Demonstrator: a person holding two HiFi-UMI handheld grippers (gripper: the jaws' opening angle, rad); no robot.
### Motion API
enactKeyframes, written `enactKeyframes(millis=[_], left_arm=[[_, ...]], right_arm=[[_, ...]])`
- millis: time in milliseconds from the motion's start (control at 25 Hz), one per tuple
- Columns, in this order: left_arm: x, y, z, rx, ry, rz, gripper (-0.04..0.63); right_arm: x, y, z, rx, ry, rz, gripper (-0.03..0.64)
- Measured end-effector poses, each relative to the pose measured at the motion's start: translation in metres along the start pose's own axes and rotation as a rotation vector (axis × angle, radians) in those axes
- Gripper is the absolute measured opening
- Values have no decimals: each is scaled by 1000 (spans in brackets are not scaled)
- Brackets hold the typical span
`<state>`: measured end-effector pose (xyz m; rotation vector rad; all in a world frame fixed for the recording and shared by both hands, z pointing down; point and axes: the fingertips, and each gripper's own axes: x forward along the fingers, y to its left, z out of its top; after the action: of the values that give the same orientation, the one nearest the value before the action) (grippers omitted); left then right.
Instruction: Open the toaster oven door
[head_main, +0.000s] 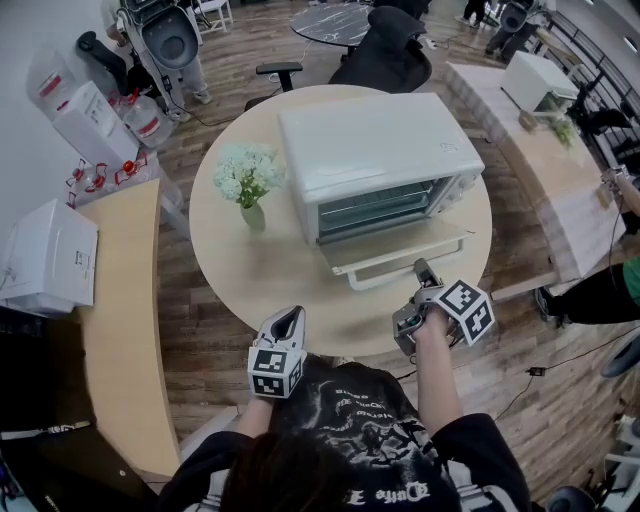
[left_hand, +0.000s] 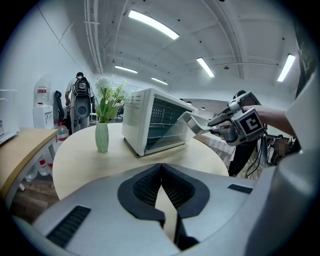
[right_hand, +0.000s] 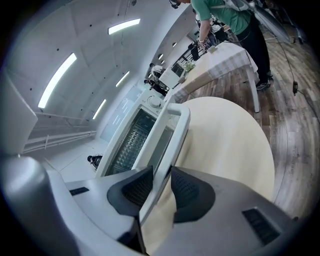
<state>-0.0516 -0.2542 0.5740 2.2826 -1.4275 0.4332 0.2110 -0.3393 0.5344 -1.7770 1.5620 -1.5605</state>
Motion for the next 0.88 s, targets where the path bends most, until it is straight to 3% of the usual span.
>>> enactKeyframes(millis=[880], left_arm=[[13,-2,1,5,9,-3,20]], right_arm=[[-5,-64,-26,52,85,-88,105]])
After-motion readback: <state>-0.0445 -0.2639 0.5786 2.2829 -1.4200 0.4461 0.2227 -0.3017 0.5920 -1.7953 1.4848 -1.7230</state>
